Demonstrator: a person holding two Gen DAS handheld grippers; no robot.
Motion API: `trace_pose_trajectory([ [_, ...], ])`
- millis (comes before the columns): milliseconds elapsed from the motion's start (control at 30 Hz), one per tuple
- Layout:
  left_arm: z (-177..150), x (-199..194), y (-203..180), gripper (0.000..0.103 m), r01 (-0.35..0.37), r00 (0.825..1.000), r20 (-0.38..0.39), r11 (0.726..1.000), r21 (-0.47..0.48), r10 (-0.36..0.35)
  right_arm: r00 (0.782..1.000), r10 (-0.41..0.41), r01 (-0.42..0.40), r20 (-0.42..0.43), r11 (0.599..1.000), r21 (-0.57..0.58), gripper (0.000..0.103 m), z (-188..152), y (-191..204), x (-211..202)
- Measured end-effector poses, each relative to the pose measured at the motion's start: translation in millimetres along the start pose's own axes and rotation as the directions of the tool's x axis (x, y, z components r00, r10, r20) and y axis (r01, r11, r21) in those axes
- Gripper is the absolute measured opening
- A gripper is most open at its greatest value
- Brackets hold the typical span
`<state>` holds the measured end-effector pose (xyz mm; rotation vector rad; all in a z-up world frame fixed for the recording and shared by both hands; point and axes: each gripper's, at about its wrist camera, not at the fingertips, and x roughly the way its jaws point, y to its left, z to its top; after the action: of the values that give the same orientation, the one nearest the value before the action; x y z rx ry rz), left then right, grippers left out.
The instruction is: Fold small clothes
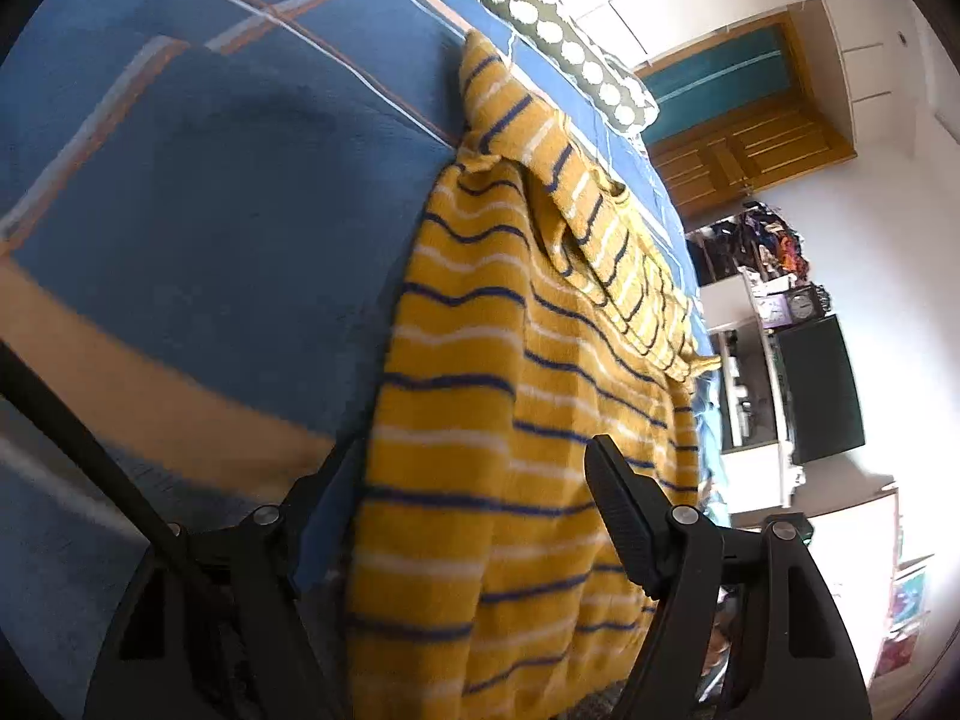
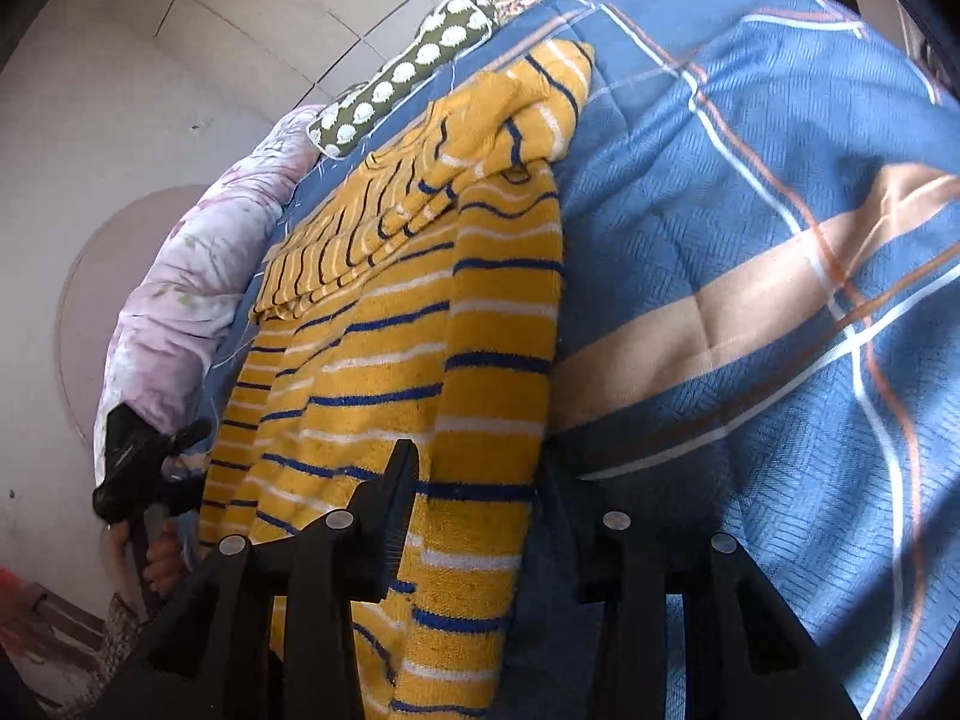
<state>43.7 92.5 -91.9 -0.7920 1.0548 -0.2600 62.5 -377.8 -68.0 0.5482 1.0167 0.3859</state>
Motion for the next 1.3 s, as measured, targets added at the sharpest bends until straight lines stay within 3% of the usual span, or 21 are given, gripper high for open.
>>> trace_pose_trajectory([
  [67, 0.6, -6.8, -1.3, 0.074, -0.038, 0.999, 0.018, 0.998, 0.041, 0.037, 0.999, -0.041, 0.041, 0.031, 0.999, 0.005, 0.044, 0.6, -4.6, -7.6],
  [133, 3.3, -3.5, 3.3, 0.074, -0.024, 1.000, -0.013, 0.999, 0.040, 0.025, 0.999, -0.028, 0.027, 0.024, 0.999, 0.029, 0.044, 0.5, -11.1, -7.5],
  [267, 11.2, 17.4, 9.9, 0.074, 0.146, 0.984, -0.097, 0.988, -0.039, -0.149, 1.000, 0.005, -0.006, 0.001, 0.999, 0.041, 0.045, -3.0, -11.1, -2.6],
  [367, 9.6, 23.4, 5.5, 0.074, 0.186, 0.976, -0.103, 0.981, -0.055, -0.191, 0.999, 0.019, -0.019, -0.026, 1.000, 0.010, 0.046, -6.0, -1.6, 2.4],
  [600, -24.2, 10.2, -0.5, 0.074, 0.230, 0.968, -0.096, 0.973, -0.028, -0.232, 0.996, 0.075, -0.076, -0.057, 0.997, -0.017, 0.051, -17.0, 9.5, 10.3],
  [667, -38.2, 1.3, 1.5, 0.066, 0.243, 0.967, -0.074, 0.970, -0.028, -0.245, 0.990, 0.123, -0.123, -0.070, 0.992, 0.009, 0.051, -21.0, 7.0, 11.4],
  [733, -51.3, -7.3, 5.0, 0.047, 0.261, 0.963, -0.054, 0.964, -0.048, -0.264, 0.983, 0.164, -0.162, -0.081, 0.986, 0.026, 0.051, -25.9, 5.1, 11.9],
  [800, -61.5, -14.0, 10.9, 0.041, 0.276, 0.959, -0.041, 0.958, -0.074, -0.280, 0.978, 0.192, -0.189, -0.085, 0.981, 0.036, 0.051, -31.2, 4.7, 11.7],
  [1067, -110.4, -14.6, 11.6, 0.040, 0.294, 0.953, -0.046, 0.950, -0.103, -0.300, 0.963, 0.240, -0.240, -0.119, 0.971, 0.013, 0.050, -57.0, 16.4, 8.4],
  [1300, -120.9, -11.8, 5.2, 0.045, 0.279, 0.958, -0.033, 0.954, -0.108, -0.284, 0.956, 0.267, -0.265, -0.122, 0.964, 0.038, 0.050, -78.6, 16.3, 1.4],
])
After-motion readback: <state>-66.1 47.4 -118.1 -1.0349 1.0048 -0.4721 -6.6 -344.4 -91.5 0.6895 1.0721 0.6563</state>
